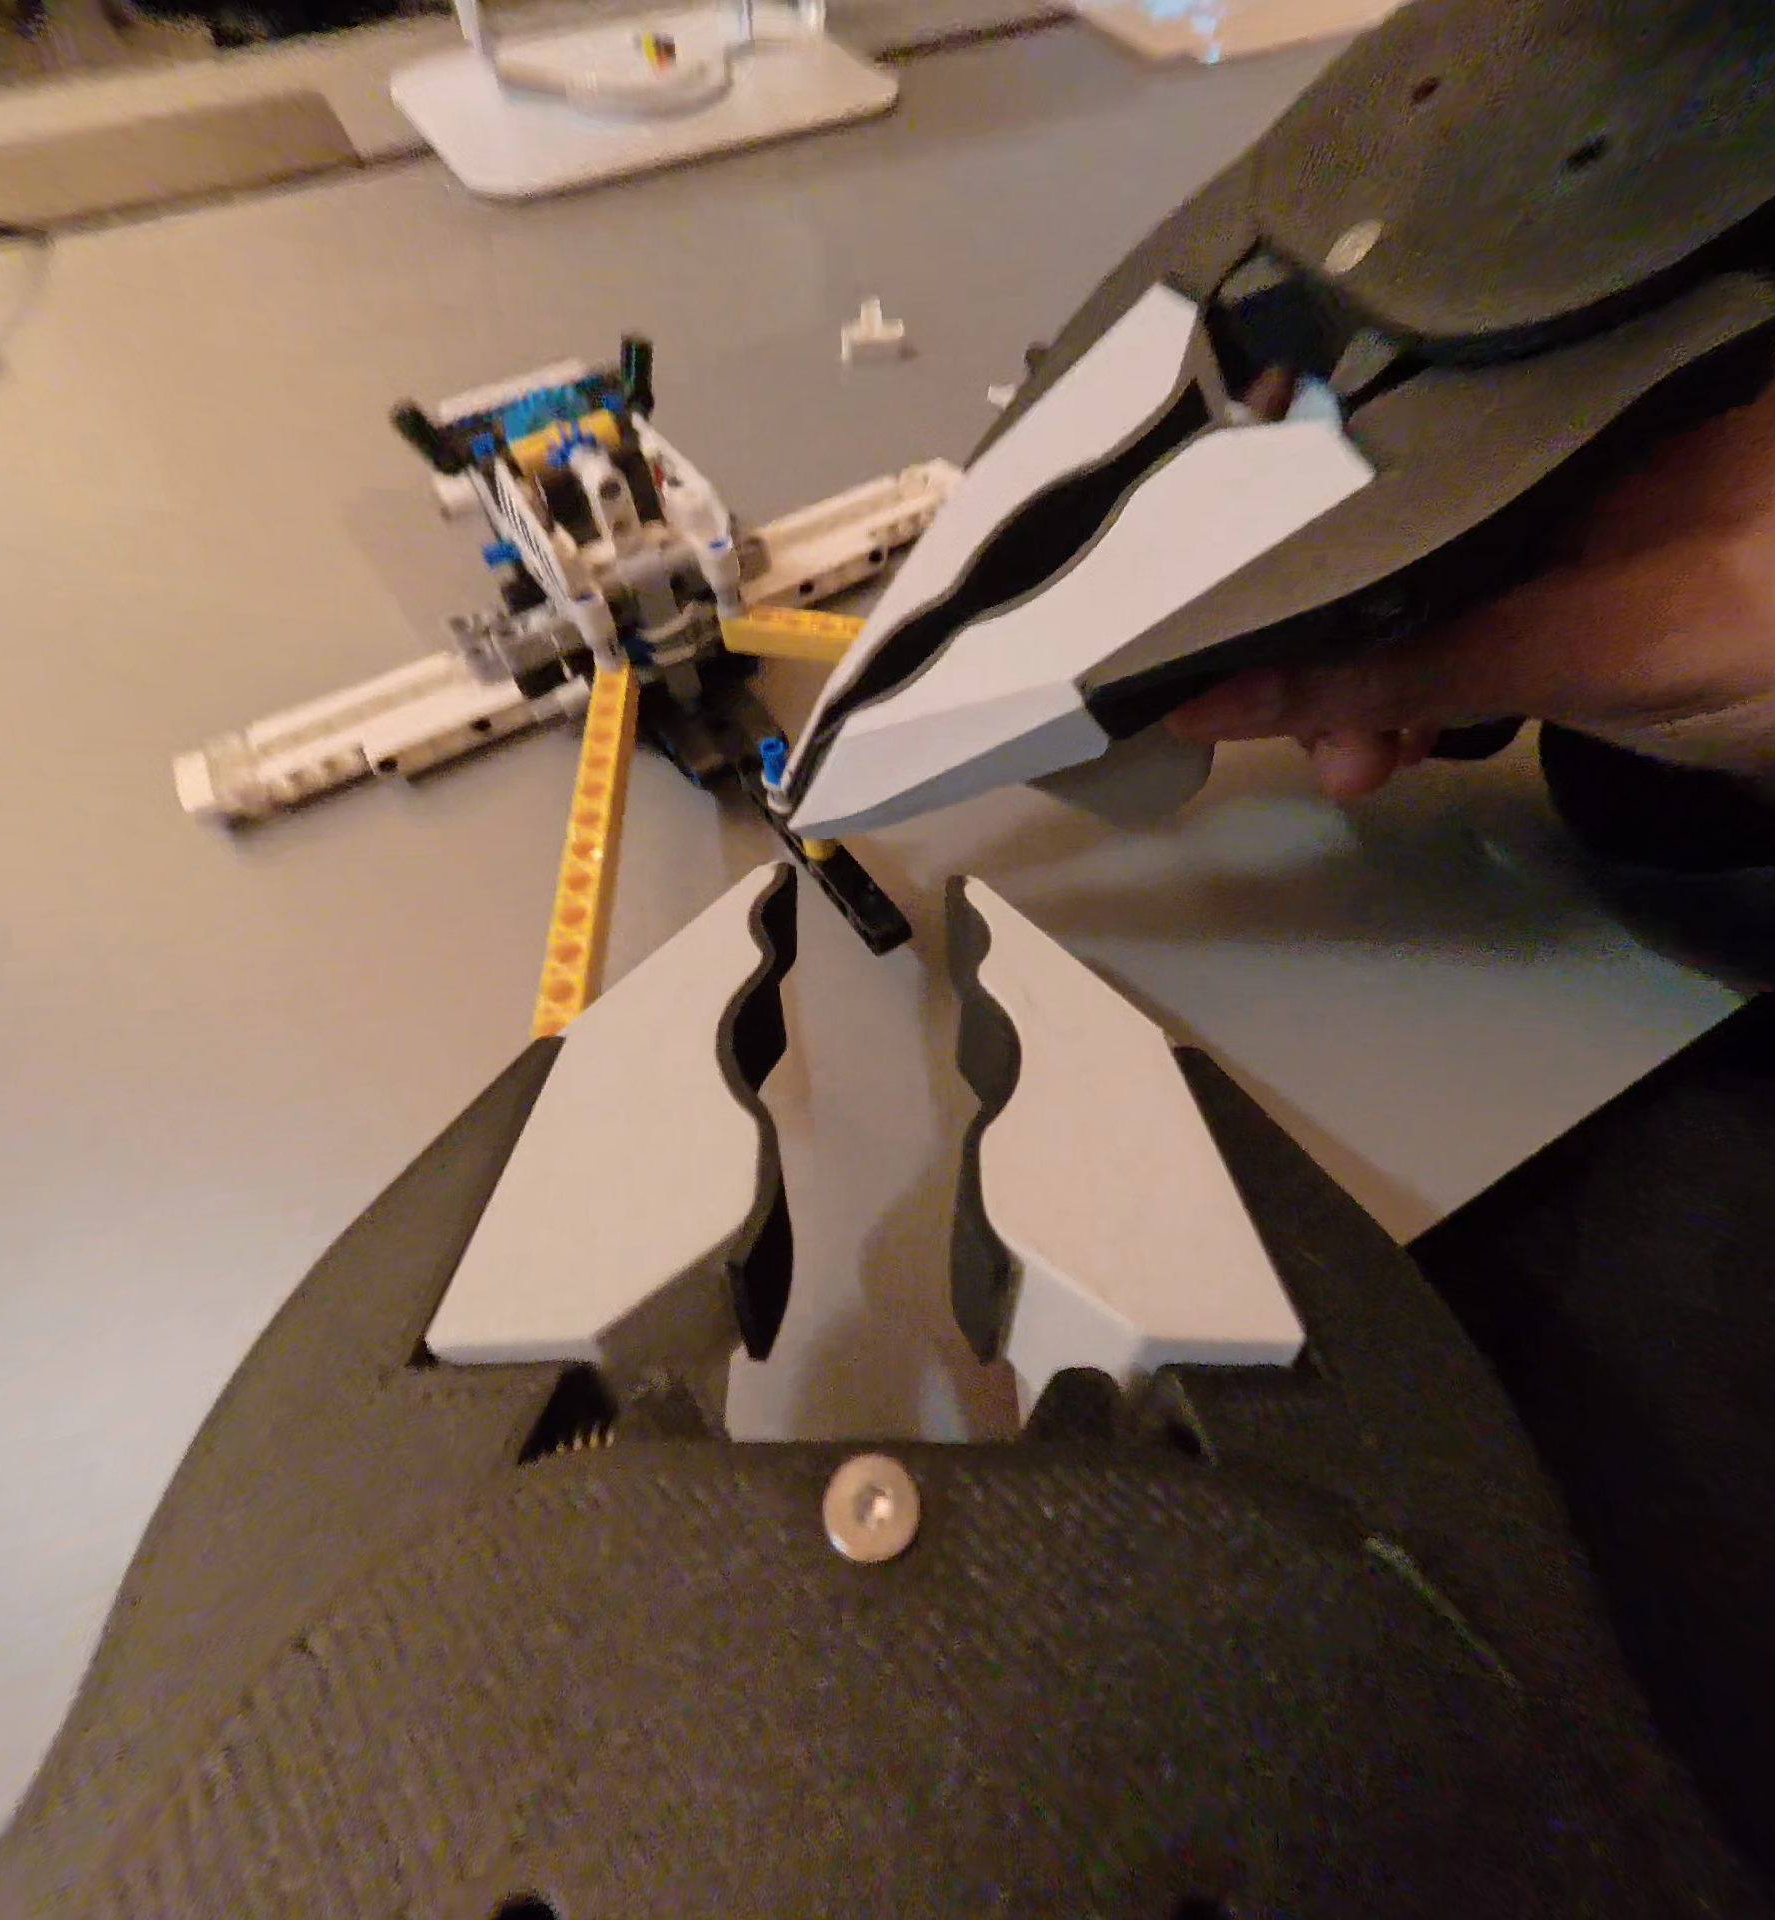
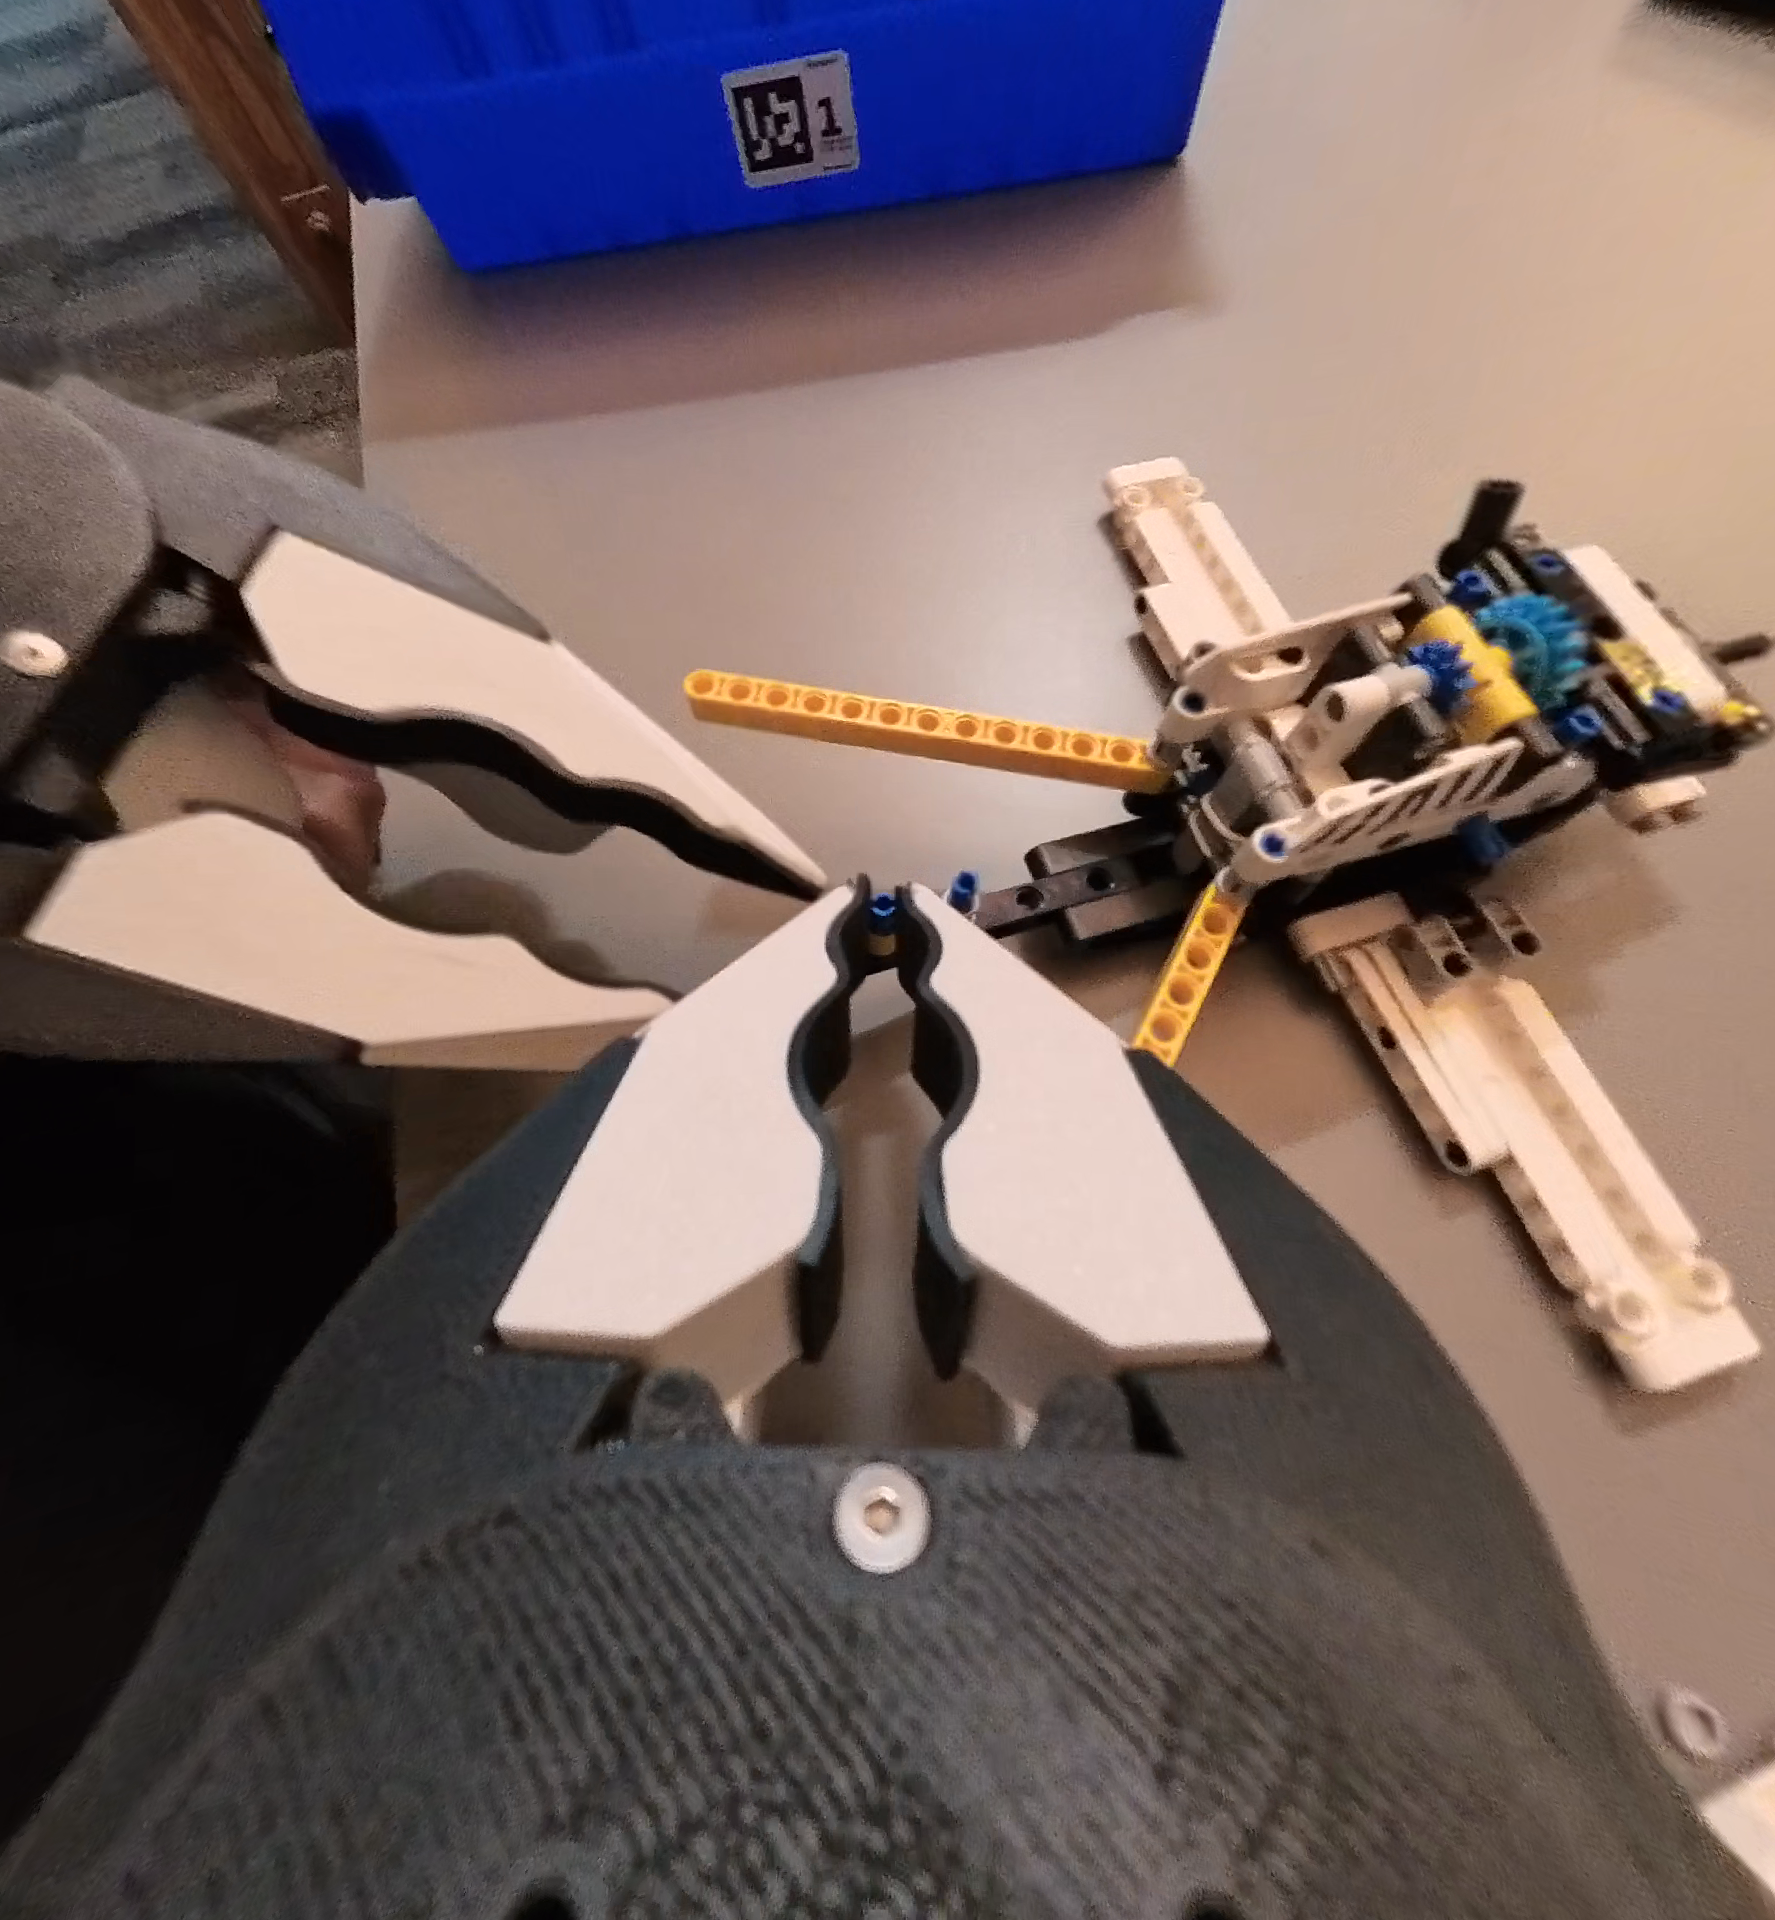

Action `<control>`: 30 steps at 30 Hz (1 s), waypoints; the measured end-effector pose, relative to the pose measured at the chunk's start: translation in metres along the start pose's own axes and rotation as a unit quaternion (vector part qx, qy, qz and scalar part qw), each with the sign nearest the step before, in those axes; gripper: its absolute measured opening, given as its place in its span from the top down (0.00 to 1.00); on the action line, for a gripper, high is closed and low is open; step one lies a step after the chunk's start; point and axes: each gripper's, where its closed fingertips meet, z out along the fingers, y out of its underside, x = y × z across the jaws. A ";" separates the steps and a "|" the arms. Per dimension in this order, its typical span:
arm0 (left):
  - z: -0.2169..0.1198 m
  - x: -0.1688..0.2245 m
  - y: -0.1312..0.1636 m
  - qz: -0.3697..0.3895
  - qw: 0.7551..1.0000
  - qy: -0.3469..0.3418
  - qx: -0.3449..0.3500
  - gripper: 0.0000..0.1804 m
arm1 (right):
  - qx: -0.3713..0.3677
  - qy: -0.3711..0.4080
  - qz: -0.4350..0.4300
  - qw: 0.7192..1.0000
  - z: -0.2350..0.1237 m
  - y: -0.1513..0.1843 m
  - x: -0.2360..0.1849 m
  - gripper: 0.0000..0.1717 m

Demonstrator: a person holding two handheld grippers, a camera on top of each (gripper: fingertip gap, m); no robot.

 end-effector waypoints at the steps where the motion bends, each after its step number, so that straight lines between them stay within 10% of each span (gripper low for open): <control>1: 0.002 0.000 0.006 -0.010 1.000 0.002 -0.009 0.85 | -0.003 -0.005 0.001 1.000 0.002 -0.001 -0.003 0.99; 26: 0.012 -0.024 0.021 -0.015 0.998 -0.039 -0.040 0.96 | -0.002 0.059 -0.059 0.996 0.016 -0.003 -0.004 0.99; 30: 0.013 -0.025 0.025 -0.036 0.998 -0.027 -0.054 0.97 | 0.155 0.098 -0.051 0.982 -0.036 -0.067 0.003 0.99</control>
